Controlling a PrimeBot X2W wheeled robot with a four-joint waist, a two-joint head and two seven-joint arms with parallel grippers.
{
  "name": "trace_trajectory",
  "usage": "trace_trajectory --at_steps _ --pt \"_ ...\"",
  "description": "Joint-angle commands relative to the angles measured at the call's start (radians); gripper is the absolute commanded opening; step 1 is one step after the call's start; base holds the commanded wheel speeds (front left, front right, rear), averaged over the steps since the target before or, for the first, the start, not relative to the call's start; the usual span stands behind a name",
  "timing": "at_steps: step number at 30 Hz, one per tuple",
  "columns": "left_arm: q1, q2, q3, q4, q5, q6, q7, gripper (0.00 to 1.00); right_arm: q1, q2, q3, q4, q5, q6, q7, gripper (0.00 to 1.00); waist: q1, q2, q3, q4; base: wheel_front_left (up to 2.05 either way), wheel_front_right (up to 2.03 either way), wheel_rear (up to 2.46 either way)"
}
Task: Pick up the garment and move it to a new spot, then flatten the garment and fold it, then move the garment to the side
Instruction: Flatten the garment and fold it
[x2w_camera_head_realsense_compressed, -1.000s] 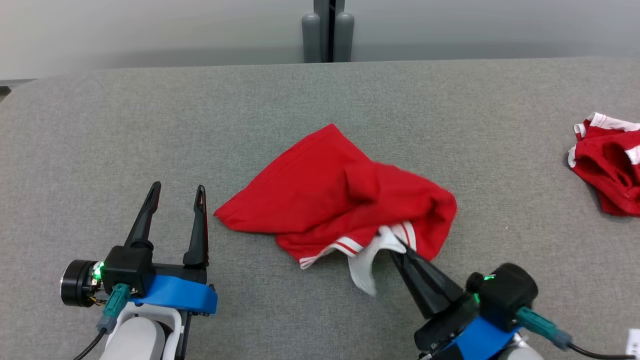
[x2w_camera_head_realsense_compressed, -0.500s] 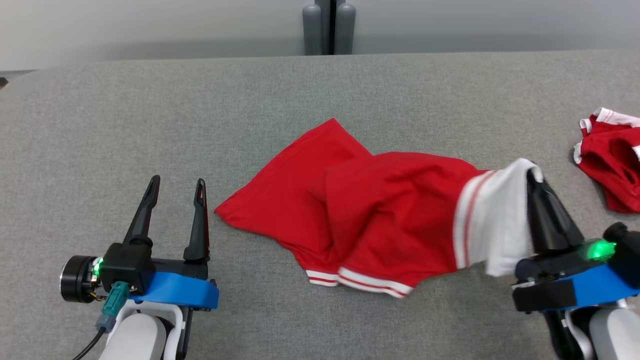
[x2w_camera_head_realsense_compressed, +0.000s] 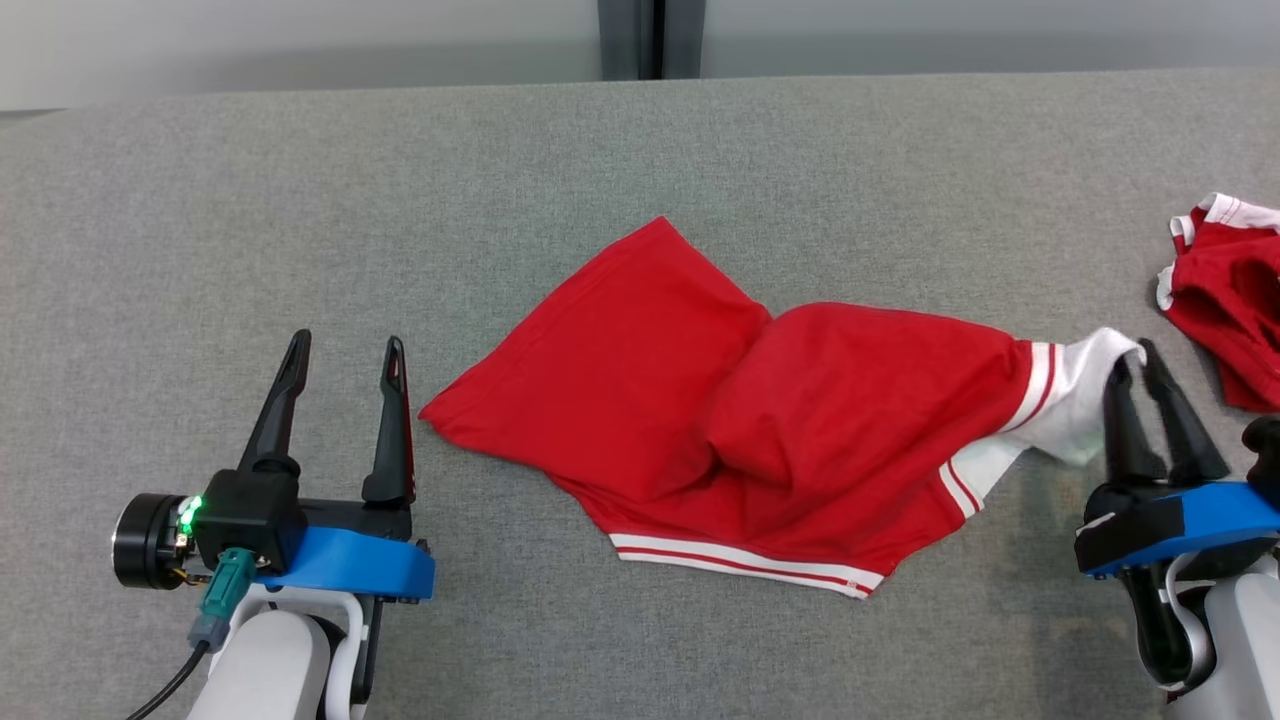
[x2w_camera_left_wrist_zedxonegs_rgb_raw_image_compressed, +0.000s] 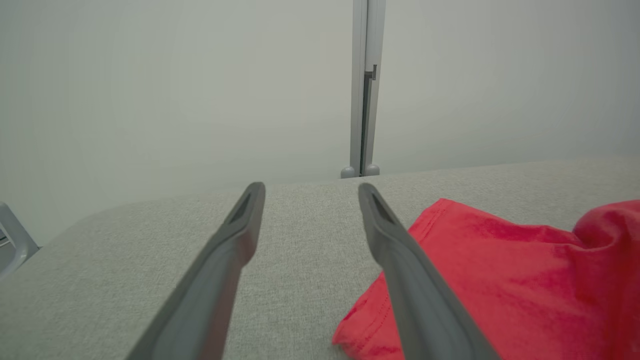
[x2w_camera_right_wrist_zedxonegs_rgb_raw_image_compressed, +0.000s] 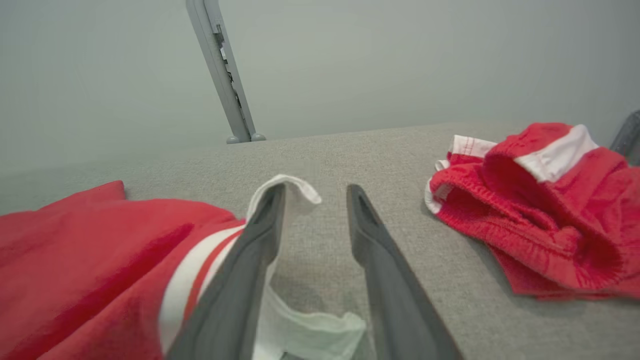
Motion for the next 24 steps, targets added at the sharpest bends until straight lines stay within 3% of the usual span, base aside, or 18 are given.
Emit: trace_trajectory --at_steps 1,10,24 --pt "-0.015 -0.005 0.002 0.002 0.002 -0.003 -0.004 1.0 -0.013 -0.008 -0.001 0.004 -0.006 0.0 -0.009 1.0 -0.0001 -0.0002 -0.004 -0.001 0.0 0.0 0.0" --pt "0.051 -0.007 0.021 0.014 0.009 -0.001 -0.004 1.0 0.117 0.029 -0.066 -0.131 -0.127 0.0 -0.02 1.0 -0.0001 -0.0002 -0.083 -0.008 0.0 0.0 0.0" --pt "0.153 0.014 0.01 0.034 0.006 0.002 0.005 1.0 0.338 0.137 -0.046 -0.402 -0.187 0.0 0.117 1.0 -0.0001 -0.0002 -0.184 -0.022 0.0 0.0 0.0"
